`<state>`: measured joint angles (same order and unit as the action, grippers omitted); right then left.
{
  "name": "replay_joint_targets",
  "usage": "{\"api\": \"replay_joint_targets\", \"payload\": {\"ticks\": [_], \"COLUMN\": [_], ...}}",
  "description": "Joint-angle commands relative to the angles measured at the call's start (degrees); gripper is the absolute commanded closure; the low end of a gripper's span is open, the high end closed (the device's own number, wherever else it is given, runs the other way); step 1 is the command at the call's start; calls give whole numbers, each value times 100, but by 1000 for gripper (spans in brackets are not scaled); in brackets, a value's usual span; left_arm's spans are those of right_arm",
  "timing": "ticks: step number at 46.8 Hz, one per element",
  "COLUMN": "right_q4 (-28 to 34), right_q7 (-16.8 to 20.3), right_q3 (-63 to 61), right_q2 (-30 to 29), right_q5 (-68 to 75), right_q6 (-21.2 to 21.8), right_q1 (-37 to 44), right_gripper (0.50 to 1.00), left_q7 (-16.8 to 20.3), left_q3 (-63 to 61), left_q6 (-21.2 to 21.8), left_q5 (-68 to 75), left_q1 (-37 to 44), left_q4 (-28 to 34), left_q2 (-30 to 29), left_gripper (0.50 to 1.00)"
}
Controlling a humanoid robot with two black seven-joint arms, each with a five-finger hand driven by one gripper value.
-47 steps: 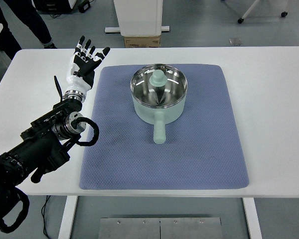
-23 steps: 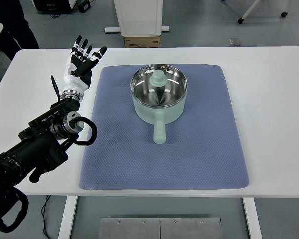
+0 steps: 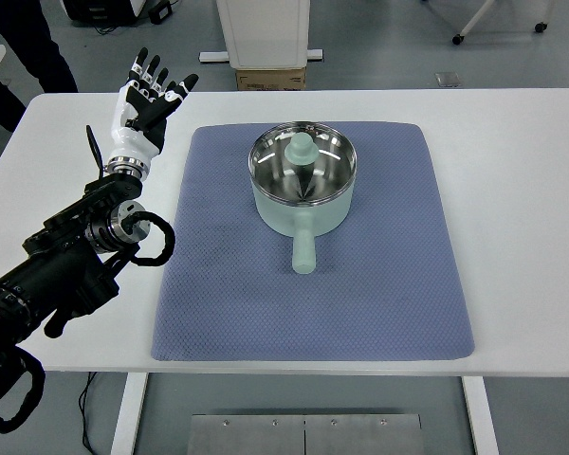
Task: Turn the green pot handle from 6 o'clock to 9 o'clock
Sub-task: 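Lift the left hand and swing it over the far side of the pot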
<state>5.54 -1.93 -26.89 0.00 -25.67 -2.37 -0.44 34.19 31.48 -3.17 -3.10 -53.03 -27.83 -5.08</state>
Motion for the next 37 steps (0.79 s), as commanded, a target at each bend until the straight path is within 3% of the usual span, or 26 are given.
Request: {"api": "replay_joint_targets", "payload": {"ticks": [1,14,32,37], "right_q4": [0,0,0,0], "right_q7": [-1,-1,-1,-1], "right_q3": [0,0,0,0], "right_q2": [0,0,0,0], "right_q5": [0,0,0,0], "right_q6": [0,0,0,0], "right_q1": [0,0,0,0], "right_gripper": [500,500,500,500], "left_q7": [-9,-35,-35,-35], "left_q3": [-1,-45,-238,-300], "left_q6": [0,-342,-421,-658], "left_q5": [432,1109,2911,3166], "left_q1": [-41,-102,-173,-392], "left_q4": [-3,-196,-407,-407], "left_q2": [-28,-660,-1267,-1477], "left_gripper": [500,500,500,500]}}
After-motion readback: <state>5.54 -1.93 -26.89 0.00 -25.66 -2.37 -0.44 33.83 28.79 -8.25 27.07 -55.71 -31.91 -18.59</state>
